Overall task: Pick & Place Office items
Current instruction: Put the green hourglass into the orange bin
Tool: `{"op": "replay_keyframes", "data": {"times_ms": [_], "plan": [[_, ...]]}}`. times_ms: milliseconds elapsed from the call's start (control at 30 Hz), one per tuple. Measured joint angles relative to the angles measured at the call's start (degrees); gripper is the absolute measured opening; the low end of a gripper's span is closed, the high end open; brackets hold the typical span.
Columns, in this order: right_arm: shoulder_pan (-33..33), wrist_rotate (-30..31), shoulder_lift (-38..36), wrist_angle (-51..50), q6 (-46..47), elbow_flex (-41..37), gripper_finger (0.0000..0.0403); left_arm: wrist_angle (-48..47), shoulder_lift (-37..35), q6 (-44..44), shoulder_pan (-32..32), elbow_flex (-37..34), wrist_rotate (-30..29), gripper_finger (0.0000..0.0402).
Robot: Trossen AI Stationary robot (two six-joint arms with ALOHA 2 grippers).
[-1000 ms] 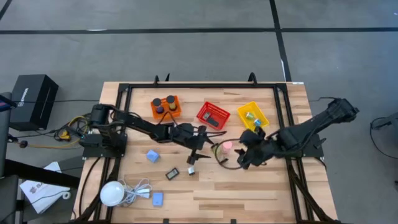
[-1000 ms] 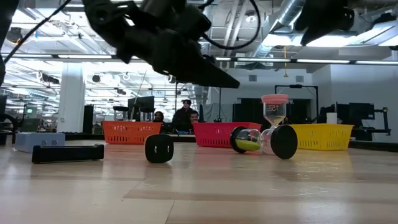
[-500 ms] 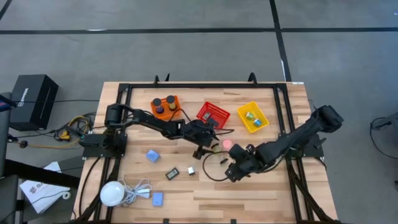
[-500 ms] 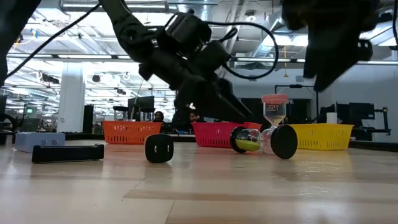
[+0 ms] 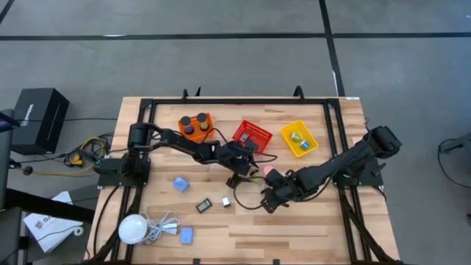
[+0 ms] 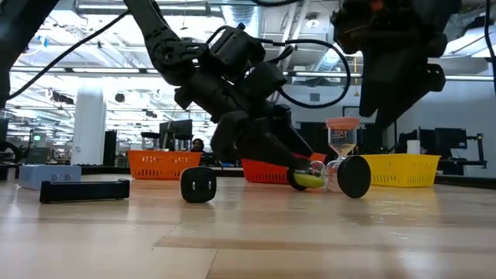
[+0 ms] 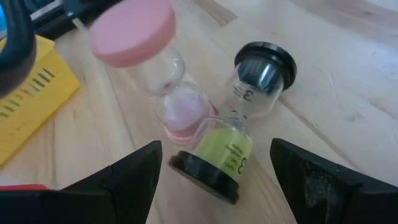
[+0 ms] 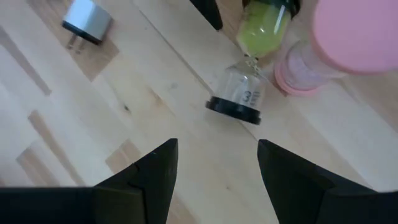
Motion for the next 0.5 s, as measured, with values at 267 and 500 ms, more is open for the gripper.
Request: {"op": "replay_keyframes", "data": {"times_ms": [267, 500], "plan": [[0.00, 0.00, 0.46, 1.21, -0.40, -0.02, 0.0212, -0.10, 1.15, -0.45, 0.00, 0.02, 0.05, 0.0294], [0.09, -0.15, 0.46, 1.36, -0.55, -0.04, 0.0212, -4.00, 1.19, -1.58, -0.90, 0.04, 0.03, 0.0294]]}}
